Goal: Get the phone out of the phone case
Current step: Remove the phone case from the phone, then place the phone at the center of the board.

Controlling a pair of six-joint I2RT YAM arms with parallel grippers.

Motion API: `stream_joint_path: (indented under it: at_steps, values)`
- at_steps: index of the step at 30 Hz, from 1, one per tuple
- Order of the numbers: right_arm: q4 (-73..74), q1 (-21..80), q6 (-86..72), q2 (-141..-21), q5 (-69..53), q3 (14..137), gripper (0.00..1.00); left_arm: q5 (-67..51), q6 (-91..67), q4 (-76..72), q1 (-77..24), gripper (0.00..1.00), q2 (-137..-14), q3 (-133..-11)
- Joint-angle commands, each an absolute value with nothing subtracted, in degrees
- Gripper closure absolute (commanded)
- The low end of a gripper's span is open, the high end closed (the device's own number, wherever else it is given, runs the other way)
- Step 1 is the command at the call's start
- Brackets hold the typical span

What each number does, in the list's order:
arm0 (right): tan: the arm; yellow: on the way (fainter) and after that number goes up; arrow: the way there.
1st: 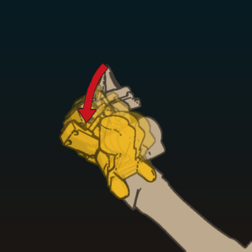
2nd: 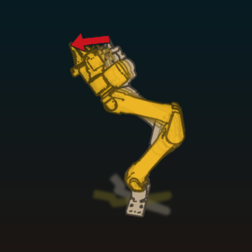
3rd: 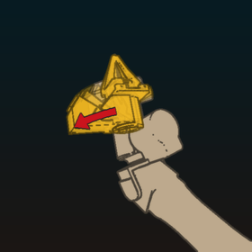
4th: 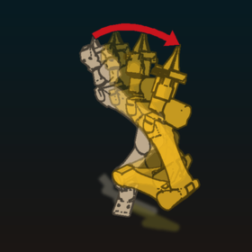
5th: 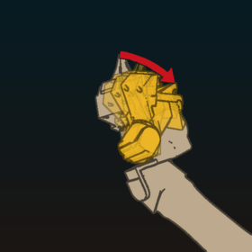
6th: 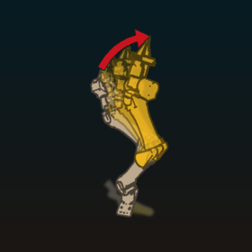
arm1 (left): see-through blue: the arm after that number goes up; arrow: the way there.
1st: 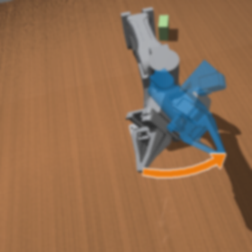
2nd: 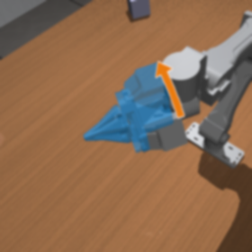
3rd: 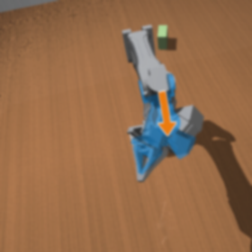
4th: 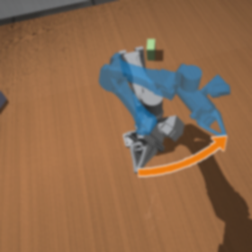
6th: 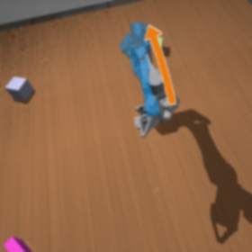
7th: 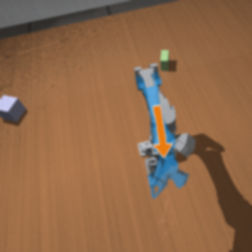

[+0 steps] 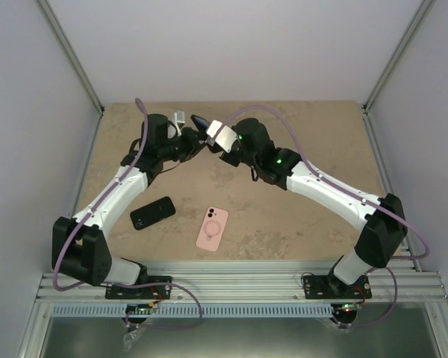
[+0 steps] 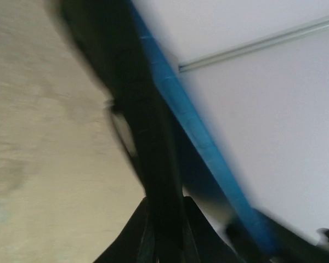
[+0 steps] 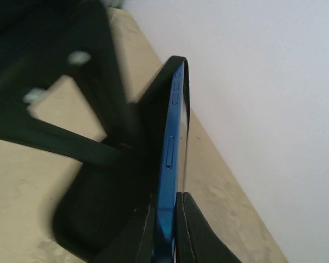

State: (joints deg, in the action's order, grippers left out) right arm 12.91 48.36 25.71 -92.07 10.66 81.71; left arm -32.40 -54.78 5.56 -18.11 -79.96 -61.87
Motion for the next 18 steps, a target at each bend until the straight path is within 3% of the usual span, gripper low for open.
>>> stream_joint_path:
  at_steps: [1,18]
  values:
    - [8.39,44.13,22.29,-85.12,14.28,85.58,1.00,-24.36,-45.34,11.77,-16.96,1.00,-79.93,-59.92]
    - [9.47,36.87,21.36,-80.63,9.55,82.01,0.99,-24.82,-41.16,11.84,-16.96,1.00,-79.88,-59.38]
